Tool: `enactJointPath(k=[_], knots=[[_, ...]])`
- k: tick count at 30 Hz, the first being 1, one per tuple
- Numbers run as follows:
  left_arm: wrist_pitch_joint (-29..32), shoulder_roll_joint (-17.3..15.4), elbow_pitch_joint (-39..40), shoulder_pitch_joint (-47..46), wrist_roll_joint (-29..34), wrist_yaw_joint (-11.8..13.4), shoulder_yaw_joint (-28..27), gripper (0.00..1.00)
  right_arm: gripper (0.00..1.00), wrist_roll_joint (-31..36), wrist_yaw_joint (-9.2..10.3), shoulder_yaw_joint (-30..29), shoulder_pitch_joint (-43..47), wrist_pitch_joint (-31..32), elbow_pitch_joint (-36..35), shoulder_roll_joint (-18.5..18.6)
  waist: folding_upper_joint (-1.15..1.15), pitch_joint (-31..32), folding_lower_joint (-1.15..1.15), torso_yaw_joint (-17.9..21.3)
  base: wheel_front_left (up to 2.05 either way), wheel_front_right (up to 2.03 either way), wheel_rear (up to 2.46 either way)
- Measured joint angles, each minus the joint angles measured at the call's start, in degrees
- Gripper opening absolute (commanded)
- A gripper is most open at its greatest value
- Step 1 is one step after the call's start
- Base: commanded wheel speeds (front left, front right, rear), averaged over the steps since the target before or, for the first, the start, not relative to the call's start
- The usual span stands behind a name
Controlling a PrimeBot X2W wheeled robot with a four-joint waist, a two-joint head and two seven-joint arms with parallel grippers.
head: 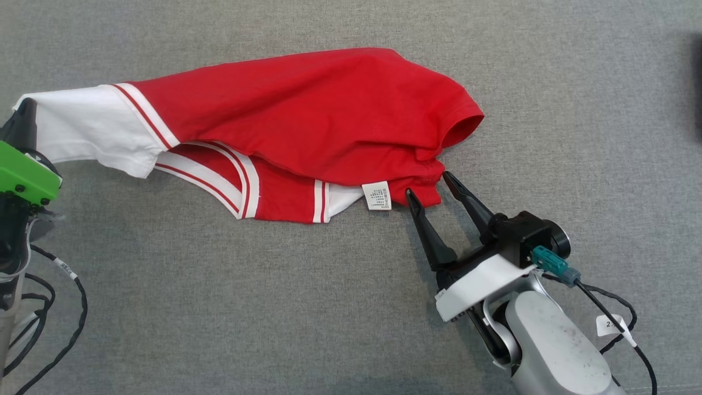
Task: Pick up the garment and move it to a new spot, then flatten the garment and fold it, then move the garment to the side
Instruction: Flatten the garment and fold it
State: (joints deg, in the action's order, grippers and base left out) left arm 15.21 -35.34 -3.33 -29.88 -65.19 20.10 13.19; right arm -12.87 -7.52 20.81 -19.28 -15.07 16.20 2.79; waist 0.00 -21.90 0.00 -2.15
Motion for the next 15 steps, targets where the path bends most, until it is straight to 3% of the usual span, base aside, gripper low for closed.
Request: enactJointPath(k=[6,13,14,15], knots=[[0.0,0.18,0.47,-0.04,0.0,-0.02,0.21,0.0,1.0,-1.44,0.0,0.01,-1.55,0.0,5.27,0.04,0.0,-0.1,0.0,-0.42,0.0,0.0,0.0],[-0.24,0.26,0.52,-0.1,0.0,-0.38,0.18,0.0,1.0,-3.78,0.01,4.11,-3.21,0.0,9.28,0.02,0.0,-0.33,0.0,-0.58,0.0,0.0,0.0],[-0.27,0.27,0.51,-0.1,0.0,-0.41,0.18,0.0,0.93,-4.27,0.02,4.56,-3.4,0.0,9.1,0.05,0.0,-0.37,0.0,-0.56,0.0,0.0,0.0],[-0.41,0.27,0.48,-0.1,0.0,-0.41,0.18,0.0,0.39,-4.81,0.02,4.61,-3.48,0.0,8.39,0.05,0.0,-0.4,0.0,-0.53,0.0,0.0,0.0]])
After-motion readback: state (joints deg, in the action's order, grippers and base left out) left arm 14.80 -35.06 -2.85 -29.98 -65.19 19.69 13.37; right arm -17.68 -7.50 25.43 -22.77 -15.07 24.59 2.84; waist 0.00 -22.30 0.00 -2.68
